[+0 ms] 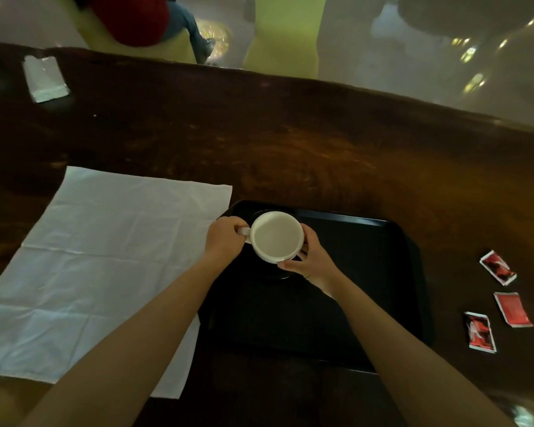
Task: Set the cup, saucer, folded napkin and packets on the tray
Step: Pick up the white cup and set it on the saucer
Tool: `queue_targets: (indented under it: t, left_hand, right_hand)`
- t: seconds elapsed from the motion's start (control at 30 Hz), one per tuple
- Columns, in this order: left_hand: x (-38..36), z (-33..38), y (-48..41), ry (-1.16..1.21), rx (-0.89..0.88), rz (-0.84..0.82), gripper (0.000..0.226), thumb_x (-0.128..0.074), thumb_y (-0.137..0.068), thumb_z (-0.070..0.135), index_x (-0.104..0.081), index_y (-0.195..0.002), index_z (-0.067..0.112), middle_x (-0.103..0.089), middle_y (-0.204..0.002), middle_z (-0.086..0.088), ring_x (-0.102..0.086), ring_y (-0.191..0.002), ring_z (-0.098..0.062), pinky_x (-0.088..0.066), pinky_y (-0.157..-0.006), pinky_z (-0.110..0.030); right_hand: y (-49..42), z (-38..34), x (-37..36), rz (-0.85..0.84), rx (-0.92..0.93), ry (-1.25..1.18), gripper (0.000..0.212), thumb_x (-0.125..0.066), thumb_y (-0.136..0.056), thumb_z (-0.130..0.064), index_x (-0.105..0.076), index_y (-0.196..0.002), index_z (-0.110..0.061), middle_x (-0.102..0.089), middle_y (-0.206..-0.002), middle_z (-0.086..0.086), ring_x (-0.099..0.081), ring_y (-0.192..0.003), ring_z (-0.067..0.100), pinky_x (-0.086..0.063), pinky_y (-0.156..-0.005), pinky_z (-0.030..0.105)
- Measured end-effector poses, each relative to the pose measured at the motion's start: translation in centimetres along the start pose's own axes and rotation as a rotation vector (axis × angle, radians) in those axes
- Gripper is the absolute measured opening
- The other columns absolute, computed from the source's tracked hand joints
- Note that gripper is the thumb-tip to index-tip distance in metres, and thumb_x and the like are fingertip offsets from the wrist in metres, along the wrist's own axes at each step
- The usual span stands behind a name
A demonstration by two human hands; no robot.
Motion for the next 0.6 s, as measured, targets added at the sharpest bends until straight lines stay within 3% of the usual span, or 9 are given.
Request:
queue_targets:
  t: [0.2, 0.47, 0.6]
  left_hand:
    - [0.1, 0.1, 0.0, -0.021, -0.018, -0.016, 0.017, -0.053, -0.09, 0.01, -0.066, -0.101, 0.012, -0.066, -0.104, -0.009, -0.05, -0.085, -0.012, -0.039, -0.08, -0.023]
    - [0.1, 0.9, 0.4, -0.132, -0.066, -0.171, 0.028, -0.051, -0.089, 0.005, -0.062, -0.113, 0.013, -0.063, -0.115, -0.012, -0.056, -0.102, -0.028, -0.046, -0.09, -0.036]
    - [0.8, 1.4, 1.5, -0.218, -0.053, -0.276, 0.049, -0.049, -0.09, 0.002, -0.041, -0.137, 0.013, -0.052, -0.134, -0.014, -0.051, -0.119, -0.031, -0.043, -0.1, -0.039]
  right_hand:
    - [-0.1, 0.0, 0.0, -0.017, -0.037, 0.042, 0.092, -0.074, -0.07, 0.004, -0.021, -0.14, -0.024, -0.033, -0.145, 0.004, -0.034, -0.135, 0.022, -0.034, -0.11, 0.041]
    - [0.2, -0.9, 0.5, 0.042, -0.088, 0.251, 0.094, -0.078, -0.067, -0.002, -0.021, -0.141, -0.015, -0.039, -0.14, 0.011, -0.041, -0.13, 0.029, -0.039, -0.106, 0.044]
    - [1.8, -1.3, 2.1, 0.135, -0.199, 0.413, 0.097, -0.075, -0.072, -0.007, -0.014, -0.147, -0.014, -0.034, -0.148, 0.016, -0.041, -0.131, 0.033, -0.041, -0.104, 0.044]
Point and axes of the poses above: each hand's wrist, its own y-axis away from the middle knuckle, its own x-axis out of the back of the hand, z = x × y, the point moved 10 cm from there along -y, towards the middle knuckle
